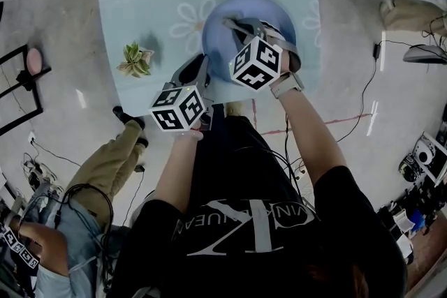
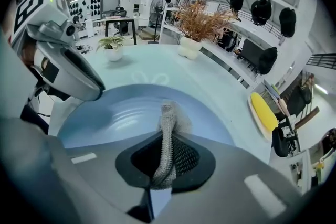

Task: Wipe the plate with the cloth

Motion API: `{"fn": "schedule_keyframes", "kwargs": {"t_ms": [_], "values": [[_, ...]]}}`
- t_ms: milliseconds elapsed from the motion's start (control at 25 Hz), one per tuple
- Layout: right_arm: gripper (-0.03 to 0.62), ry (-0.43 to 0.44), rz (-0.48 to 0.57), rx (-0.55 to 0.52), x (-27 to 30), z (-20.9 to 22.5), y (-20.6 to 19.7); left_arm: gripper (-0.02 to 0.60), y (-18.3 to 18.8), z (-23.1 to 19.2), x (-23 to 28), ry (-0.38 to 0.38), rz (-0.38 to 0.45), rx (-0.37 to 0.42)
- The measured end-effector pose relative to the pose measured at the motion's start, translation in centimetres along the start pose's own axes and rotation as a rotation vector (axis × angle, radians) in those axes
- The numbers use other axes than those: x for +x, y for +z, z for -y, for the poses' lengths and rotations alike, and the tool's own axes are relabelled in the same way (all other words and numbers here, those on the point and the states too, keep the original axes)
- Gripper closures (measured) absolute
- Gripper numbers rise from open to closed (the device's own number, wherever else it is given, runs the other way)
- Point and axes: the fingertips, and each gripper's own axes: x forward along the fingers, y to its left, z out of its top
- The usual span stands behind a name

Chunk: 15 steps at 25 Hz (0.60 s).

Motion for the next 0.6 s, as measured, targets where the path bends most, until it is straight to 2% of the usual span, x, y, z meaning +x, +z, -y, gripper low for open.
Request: {"fn": "schedule_keyframes", "kwargs": {"t_ms": [320, 600], "values": [[0.565, -0.075, -0.052, 0.028, -0.7, 2.9, -3.2, 0.581, 0.0, 0.0, 0.0, -0.003, -0.005, 0.004], [0.565, -0.111, -0.095, 0.058, -2.2, 2.7, -6.1, 0.581, 0.0, 0.0, 0.0, -0.001, -0.002, 0.008]]}}
